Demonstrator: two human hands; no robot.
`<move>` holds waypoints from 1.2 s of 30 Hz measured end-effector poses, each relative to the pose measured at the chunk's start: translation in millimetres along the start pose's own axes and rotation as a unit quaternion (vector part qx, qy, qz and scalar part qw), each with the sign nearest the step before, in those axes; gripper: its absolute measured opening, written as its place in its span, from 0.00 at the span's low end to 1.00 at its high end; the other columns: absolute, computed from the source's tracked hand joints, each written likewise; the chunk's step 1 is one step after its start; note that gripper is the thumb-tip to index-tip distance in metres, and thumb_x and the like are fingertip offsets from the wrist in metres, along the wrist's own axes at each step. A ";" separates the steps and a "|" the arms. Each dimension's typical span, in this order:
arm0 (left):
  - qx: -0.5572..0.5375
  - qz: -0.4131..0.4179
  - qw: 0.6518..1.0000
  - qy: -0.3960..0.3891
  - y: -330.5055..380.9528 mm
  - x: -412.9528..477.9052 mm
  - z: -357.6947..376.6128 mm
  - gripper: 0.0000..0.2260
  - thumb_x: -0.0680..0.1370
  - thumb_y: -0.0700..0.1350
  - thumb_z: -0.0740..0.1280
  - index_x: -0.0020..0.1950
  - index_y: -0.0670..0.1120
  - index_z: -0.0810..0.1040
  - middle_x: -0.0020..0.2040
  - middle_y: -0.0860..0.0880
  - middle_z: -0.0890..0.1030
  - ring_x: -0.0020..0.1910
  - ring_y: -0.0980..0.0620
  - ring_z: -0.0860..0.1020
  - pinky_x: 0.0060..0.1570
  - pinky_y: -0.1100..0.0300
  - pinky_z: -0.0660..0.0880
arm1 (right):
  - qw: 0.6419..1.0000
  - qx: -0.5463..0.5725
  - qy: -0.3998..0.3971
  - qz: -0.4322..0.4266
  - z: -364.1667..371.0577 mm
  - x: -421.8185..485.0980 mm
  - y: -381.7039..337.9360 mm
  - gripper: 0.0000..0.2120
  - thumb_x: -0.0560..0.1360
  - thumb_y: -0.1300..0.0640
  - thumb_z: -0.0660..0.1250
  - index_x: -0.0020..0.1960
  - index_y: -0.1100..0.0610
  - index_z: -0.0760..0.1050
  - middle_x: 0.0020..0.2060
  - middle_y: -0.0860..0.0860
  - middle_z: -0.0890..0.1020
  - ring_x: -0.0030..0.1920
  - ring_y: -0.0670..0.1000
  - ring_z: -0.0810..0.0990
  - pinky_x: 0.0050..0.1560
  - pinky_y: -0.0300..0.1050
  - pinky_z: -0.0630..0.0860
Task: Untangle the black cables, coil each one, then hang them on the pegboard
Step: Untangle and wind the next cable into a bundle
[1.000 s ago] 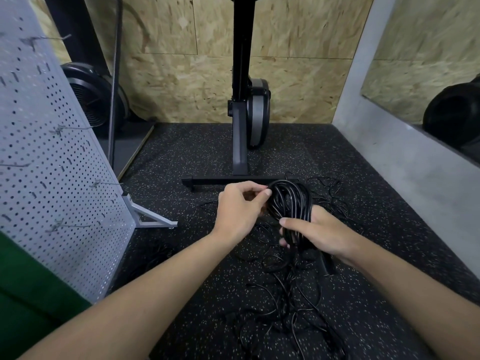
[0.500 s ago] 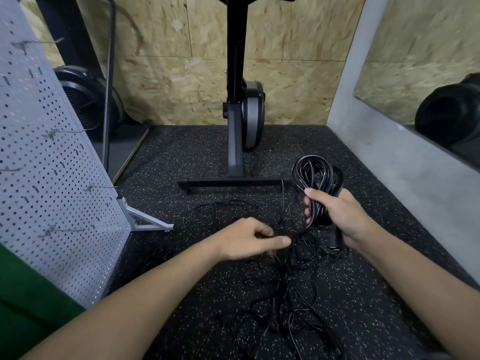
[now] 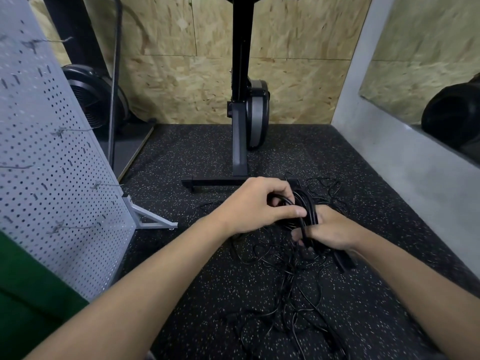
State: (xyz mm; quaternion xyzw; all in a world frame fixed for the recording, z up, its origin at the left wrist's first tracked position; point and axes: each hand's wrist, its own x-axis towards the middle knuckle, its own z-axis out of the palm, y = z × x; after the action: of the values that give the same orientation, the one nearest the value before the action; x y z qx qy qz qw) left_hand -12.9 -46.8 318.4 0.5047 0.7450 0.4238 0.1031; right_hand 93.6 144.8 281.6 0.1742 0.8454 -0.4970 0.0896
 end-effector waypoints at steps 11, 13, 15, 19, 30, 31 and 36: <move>0.019 0.002 0.999 0.040 -17.2 -2.8 2.0 0.16 0.78 0.56 0.75 0.65 0.57 0.83 0.55 0.56 0.77 0.50 0.67 0.75 0.50 0.70 0.70 | 0.924 0.309 -0.189 0.119 -0.5 -4.3 -7.8 0.17 0.83 0.48 0.58 0.63 0.60 0.74 0.40 0.56 0.79 0.36 0.52 0.78 0.39 0.48 0.75; 0.024 -0.001 0.999 0.042 -18.3 -2.2 3.6 0.16 0.78 0.57 0.74 0.65 0.57 0.84 0.55 0.57 0.76 0.50 0.67 0.75 0.49 0.72 0.68 | 0.905 0.337 -0.230 0.118 -1.8 -6.7 -11.0 0.31 0.79 0.36 0.58 0.65 0.62 0.75 0.42 0.58 0.78 0.38 0.54 0.77 0.40 0.50 0.74; 0.035 0.002 0.998 0.049 -19.5 -1.6 4.5 0.13 0.78 0.57 0.74 0.61 0.56 0.86 0.53 0.56 0.77 0.50 0.65 0.76 0.50 0.70 0.69 | 0.895 0.339 -0.271 0.103 -2.7 -9.7 -12.6 0.45 0.74 0.23 0.59 0.68 0.62 0.76 0.45 0.59 0.79 0.41 0.56 0.77 0.42 0.51 0.77; 0.066 0.003 0.997 0.047 -20.8 -0.6 9.5 0.12 0.75 0.59 0.76 0.49 0.52 0.87 0.49 0.55 0.79 0.49 0.60 0.79 0.53 0.59 0.77 | 0.915 0.248 -0.307 0.084 1.0 -13.7 -13.6 0.33 0.73 0.41 0.76 0.69 0.61 0.74 0.48 0.57 0.81 0.45 0.53 0.79 0.44 0.47 0.78; 0.013 -0.006 0.999 -0.053 -9.9 3.4 -0.9 0.10 0.70 0.55 0.82 0.46 0.51 0.89 0.41 0.54 0.87 0.44 0.59 0.84 0.52 0.56 0.80 | 0.926 -0.200 -0.319 -0.028 15.9 -29.7 -35.5 0.09 0.81 0.55 0.67 0.51 0.62 0.78 0.43 0.48 0.82 0.43 0.46 0.79 0.47 0.35 0.75; -0.010 -0.022 0.997 -0.071 -12.4 4.2 -2.9 0.10 0.71 0.54 0.82 0.47 0.51 0.89 0.41 0.53 0.87 0.43 0.60 0.83 0.51 0.58 0.79 | 0.927 -0.218 -0.303 -0.028 15.5 -32.5 -35.5 0.11 0.80 0.52 0.70 0.55 0.60 0.79 0.44 0.46 0.82 0.45 0.45 0.80 0.49 0.36 0.76; -0.159 -0.130 0.972 -0.115 -33.0 -1.2 4.0 0.20 0.80 0.61 0.67 0.45 0.45 0.87 0.40 0.45 0.86 0.41 0.55 0.83 0.53 0.59 0.76 | 0.940 -0.213 -0.235 -0.125 4.4 -42.9 -38.9 0.10 0.77 0.52 0.75 0.54 0.54 0.78 0.42 0.44 0.81 0.42 0.48 0.80 0.50 0.52 0.79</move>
State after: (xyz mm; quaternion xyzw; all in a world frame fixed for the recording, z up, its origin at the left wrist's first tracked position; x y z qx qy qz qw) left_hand -31.9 -50.0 291.3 0.4263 0.7104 0.4588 0.3210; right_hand 118.3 114.8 324.8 -0.0776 0.9013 -0.3391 0.2583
